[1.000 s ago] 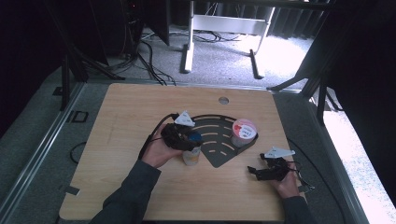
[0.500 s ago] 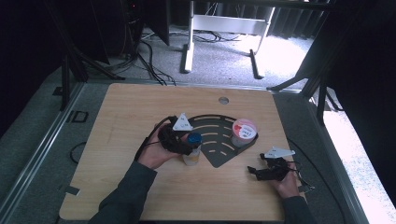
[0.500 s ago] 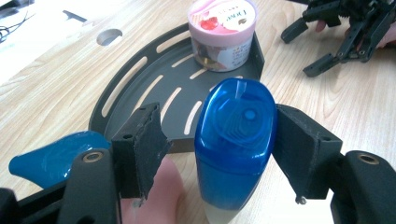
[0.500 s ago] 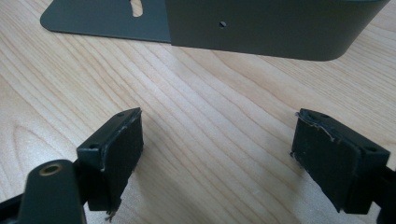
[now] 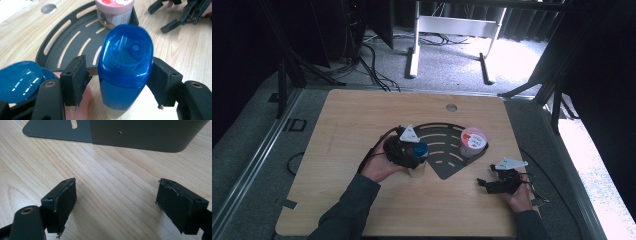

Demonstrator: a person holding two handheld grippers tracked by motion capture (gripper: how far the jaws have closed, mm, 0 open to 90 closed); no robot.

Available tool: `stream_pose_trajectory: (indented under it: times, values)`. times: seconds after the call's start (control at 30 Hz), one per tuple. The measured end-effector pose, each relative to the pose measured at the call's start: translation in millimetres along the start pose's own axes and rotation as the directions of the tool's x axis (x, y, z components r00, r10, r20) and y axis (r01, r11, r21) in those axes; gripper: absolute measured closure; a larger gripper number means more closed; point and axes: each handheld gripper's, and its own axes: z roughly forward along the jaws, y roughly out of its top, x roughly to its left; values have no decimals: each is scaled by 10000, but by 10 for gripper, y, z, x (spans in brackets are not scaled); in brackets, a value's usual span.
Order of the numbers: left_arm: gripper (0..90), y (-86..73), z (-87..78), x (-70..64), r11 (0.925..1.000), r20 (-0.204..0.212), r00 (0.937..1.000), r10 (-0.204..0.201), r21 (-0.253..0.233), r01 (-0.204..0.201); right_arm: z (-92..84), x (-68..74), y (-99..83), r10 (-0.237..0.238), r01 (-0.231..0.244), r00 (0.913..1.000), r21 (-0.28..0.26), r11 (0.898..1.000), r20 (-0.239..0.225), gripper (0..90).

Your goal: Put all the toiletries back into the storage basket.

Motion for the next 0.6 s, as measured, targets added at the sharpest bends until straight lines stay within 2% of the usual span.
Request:
stream_pose_trajectory:
  times: [0.17, 0.6]
  values:
    - [354, -11, 46, 9, 9998, 88, 9999, -60, 180, 58, 0, 1, 0, -1, 1, 10000, -3, 10000, -5, 161]
    - [352, -6, 163, 5, 9974, 265, 9996, 91, 715, -110, -1, 1, -1, -8, 8, 10000, 2, 10000, -14, 161]
